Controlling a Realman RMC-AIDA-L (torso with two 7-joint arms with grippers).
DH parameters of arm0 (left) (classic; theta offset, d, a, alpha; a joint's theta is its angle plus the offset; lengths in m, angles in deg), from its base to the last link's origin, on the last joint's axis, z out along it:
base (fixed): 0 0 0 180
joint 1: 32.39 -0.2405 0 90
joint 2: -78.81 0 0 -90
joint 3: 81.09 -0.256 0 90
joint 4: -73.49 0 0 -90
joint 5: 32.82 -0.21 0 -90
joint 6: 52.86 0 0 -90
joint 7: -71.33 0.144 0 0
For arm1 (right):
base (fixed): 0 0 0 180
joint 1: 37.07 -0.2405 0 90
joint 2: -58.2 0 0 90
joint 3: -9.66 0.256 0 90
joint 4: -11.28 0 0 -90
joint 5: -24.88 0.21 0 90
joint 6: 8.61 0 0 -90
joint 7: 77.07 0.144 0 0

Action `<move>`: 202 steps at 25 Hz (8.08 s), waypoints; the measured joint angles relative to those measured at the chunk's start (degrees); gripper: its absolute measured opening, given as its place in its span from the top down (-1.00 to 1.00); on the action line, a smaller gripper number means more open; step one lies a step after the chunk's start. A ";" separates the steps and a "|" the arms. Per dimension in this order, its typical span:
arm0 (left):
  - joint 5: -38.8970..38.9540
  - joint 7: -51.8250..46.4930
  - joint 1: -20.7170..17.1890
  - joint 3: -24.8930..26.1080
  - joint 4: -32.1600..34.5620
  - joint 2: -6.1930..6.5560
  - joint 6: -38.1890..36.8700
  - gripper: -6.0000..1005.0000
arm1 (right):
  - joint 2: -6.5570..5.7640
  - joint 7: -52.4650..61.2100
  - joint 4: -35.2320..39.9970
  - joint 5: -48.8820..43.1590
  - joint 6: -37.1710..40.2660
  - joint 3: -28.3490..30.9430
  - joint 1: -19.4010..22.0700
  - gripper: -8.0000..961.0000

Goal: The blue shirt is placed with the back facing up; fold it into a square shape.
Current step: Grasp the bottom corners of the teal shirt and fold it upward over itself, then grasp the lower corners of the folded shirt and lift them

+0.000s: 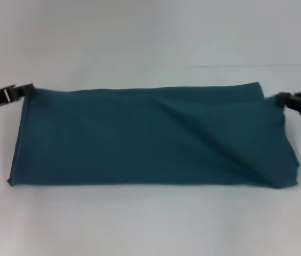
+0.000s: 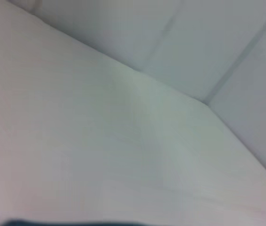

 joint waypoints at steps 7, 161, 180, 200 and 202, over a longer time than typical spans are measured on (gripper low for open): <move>3.67 0.77 3.73 -1.34 -5.53 -0.32 15.96 0.99 | 1.05 -2.62 -8.53 0.35 -23.36 -5.36 -5.83 0.94; 12.43 36.06 -16.05 -15.91 2.16 -6.30 12.79 0.98 | -3.19 18.98 -4.37 0.25 0.88 -6.05 5.16 -0.47; 12.43 36.00 -14.74 -15.91 2.06 -6.05 12.20 0.98 | -0.21 19.33 -7.16 -2.40 -6.34 -6.04 3.90 -0.47; 12.43 36.00 -13.95 -16.41 1.84 -6.04 12.76 0.98 | 0.36 19.21 -8.09 -2.25 -9.71 -6.24 3.01 -0.38; 12.43 36.00 -13.94 -16.55 1.84 -6.04 12.81 0.98 | 0.33 19.19 -8.09 -2.24 -10.02 -6.24 3.13 -0.29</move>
